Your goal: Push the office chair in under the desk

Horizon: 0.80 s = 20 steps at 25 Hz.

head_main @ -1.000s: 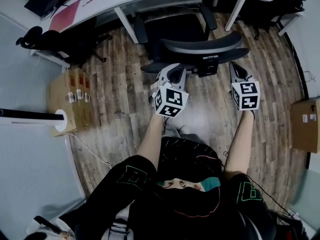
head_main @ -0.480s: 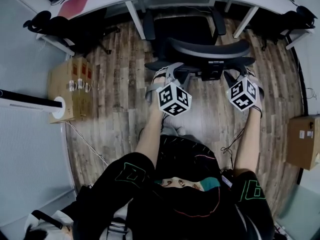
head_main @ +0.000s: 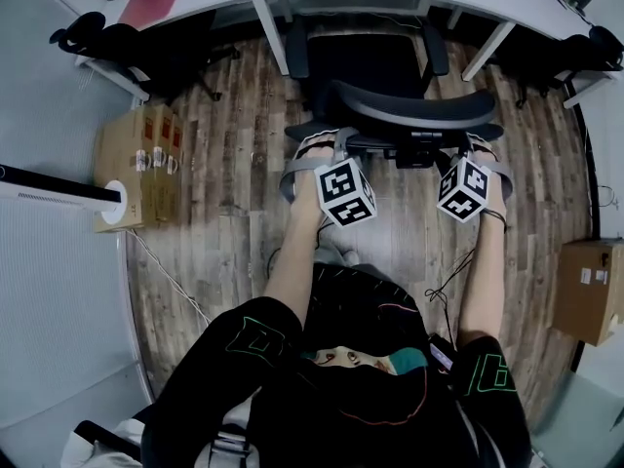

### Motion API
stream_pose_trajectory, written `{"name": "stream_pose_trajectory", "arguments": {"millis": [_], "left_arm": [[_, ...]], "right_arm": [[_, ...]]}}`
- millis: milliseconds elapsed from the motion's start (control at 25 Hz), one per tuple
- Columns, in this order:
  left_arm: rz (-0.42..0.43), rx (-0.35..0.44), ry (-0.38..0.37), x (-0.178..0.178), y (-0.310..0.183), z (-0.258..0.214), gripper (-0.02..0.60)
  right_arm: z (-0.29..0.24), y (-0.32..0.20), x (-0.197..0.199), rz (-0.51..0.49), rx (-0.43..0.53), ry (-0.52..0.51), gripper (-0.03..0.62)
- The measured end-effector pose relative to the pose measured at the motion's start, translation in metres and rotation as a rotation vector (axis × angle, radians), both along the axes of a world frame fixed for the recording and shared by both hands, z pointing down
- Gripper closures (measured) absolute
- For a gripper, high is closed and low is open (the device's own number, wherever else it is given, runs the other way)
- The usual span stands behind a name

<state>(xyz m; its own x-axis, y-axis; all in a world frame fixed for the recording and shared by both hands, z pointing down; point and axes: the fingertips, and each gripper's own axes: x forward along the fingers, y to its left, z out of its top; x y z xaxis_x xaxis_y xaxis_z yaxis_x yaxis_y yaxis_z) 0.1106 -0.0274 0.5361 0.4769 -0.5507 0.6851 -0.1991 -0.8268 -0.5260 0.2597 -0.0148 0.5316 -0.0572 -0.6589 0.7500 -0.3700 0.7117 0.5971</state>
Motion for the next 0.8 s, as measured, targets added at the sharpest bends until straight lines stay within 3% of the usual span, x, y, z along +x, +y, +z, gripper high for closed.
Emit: {"name": "stream_pose_trajectory", "arguments": {"millis": [320,800], "left_arm": [[0.006,-0.028,0.01,0.006,-0.009,0.011,0.407],[-0.041,0.019,0.009,-0.001,-0.057,0.013,0.383]], "right_arm": [[0.004,-0.005,0.001,-0.021,-0.007,-0.031,0.424],[0.004,-0.047,-0.007,0.006,0.039,-0.037,0.422]]}}
